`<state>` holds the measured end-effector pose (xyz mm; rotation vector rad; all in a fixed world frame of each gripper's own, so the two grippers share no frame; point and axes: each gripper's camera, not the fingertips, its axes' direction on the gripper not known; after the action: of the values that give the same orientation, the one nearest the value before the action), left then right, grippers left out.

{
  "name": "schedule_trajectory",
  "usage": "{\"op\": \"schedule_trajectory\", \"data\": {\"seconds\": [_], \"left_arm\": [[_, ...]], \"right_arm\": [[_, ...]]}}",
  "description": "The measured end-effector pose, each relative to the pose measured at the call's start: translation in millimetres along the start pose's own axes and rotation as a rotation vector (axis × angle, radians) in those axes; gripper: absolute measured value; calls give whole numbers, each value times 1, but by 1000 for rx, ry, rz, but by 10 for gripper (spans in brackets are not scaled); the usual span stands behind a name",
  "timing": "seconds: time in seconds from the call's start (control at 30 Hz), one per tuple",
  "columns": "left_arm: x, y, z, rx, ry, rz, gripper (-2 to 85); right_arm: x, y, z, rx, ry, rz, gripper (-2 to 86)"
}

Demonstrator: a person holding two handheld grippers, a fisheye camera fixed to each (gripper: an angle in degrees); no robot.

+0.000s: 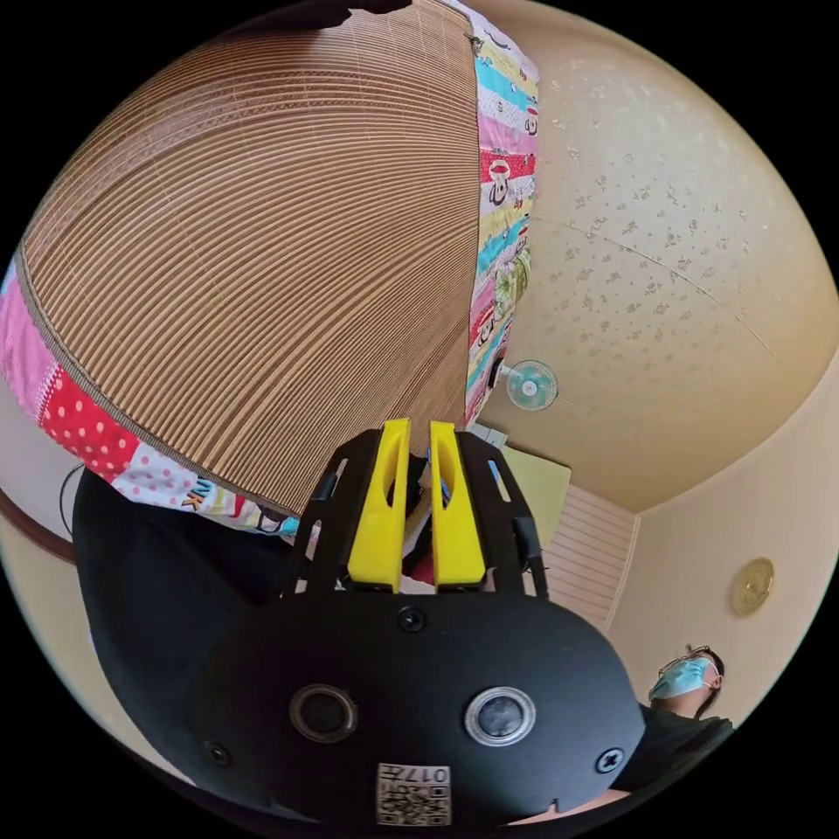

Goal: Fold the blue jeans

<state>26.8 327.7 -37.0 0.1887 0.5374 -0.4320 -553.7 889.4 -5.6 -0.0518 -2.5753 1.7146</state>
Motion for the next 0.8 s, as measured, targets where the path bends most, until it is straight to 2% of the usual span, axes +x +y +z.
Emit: {"op": "schedule_trajectory", "data": {"seconds": [0.1,0.17,0.2,0.27,0.4,0.57,0.63,0.7,0.8], "left_arm": [[-17,9,-18,9,-57,-37,48],[-28,14,-29,6,-107,-70,47],[-35,18,-36,-1,-145,-97,47],[-40,26,-48,-1,-199,-127,46],[-40,42,-68,14,-277,-157,43],[-24,40,-67,22,-248,-134,42],[-14,38,-59,1,-233,-98,42],[1,36,-46,-35,-264,-57,43],[13,36,-36,-58,-286,-28,48]], "right_arm": [[32,29,-83,107,223,144,56],[65,59,-141,192,454,368,59],[71,67,-153,220,471,419,59],[86,91,-186,325,368,506,62],[73,86,-183,248,449,499,61],[-10,51,-150,98,681,169,56],[-24,49,-148,102,736,145,57],[-16,55,-157,140,752,230,61],[27,89,-189,208,738,548,73]]}}
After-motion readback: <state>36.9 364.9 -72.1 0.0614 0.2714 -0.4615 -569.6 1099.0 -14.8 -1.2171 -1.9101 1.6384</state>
